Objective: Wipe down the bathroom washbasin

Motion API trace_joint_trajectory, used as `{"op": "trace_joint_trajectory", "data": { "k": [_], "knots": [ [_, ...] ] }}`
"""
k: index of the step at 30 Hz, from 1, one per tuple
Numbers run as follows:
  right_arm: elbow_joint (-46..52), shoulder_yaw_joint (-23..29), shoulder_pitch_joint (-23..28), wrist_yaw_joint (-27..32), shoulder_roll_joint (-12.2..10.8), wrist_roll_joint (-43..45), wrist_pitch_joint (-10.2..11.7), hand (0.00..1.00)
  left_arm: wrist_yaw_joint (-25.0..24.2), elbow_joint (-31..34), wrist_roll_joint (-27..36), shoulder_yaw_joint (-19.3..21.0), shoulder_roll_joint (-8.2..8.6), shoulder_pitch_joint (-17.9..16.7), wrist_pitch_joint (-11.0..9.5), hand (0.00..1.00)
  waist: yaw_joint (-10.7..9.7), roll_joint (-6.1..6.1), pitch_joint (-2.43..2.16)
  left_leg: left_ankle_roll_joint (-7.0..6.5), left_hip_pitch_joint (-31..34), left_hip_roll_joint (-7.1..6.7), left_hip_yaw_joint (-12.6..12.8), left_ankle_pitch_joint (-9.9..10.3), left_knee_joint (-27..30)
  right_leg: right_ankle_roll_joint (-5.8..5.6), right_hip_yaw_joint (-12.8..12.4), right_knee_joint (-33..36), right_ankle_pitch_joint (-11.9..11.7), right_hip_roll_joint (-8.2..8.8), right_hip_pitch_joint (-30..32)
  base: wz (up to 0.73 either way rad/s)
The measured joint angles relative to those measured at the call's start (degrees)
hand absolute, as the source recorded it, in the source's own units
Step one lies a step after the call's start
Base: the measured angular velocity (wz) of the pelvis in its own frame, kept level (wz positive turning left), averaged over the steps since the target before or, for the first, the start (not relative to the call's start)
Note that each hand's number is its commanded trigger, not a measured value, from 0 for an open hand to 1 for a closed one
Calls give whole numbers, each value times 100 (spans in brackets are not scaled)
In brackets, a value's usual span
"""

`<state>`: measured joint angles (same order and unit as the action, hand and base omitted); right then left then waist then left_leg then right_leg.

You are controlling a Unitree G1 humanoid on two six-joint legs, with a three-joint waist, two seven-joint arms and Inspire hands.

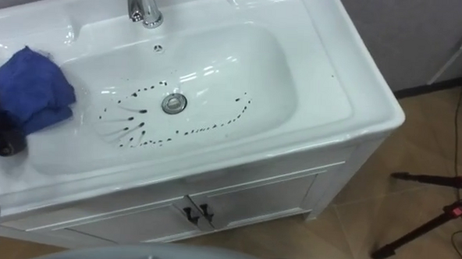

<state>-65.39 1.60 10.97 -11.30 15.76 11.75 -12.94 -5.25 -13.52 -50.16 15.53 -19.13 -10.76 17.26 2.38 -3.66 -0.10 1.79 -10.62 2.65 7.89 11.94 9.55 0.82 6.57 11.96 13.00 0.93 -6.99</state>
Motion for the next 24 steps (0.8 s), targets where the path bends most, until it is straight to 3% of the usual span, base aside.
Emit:
{"op": "trace_joint_trajectory", "data": {
  "k": [5,12,13,14,21,24],
  "knots": [
    [116,-11,43,19,0,67,-93,0,21,-233,-335,0,8,48,-2,0,-8,39,-38,2,-12,15,11,-1,19,24,-37,93,7,-12,48,-6],
    [113,-6,46,-18,-9,257,-93,0,268,-363,-341,19,7,49,-35,0,-15,119,-94,7,-48,54,18,-4,13,61,-35,113,-11,-48,40,-1],
    [113,11,48,-16,-9,317,-94,0,295,-391,-344,27,5,49,-35,70,-15,128,-99,8,-82,62,20,-4,14,69,-36,99,-15,-56,3,-4],
    [113,61,47,-15,-8,405,-94,0,321,-428,-343,36,5,50,-35,100,-15,135,-105,8,-112,68,21,-4,15,76,-39,99,-12,-60,-25,-5],
    [113,216,48,-7,-5,476,-94,0,502,-525,-612,61,-20,130,-35,100,-13,136,-107,21,-108,92,20,-12,25,107,-149,157,6,-106,16,-4],
    [113,213,47,-4,-4,471,-98,0,502,-498,-692,71,-195,214,-22,100,-15,138,-107,21,-91,96,21,-12,59,122,-154,176,17,-104,19,-4]
  ]
}}
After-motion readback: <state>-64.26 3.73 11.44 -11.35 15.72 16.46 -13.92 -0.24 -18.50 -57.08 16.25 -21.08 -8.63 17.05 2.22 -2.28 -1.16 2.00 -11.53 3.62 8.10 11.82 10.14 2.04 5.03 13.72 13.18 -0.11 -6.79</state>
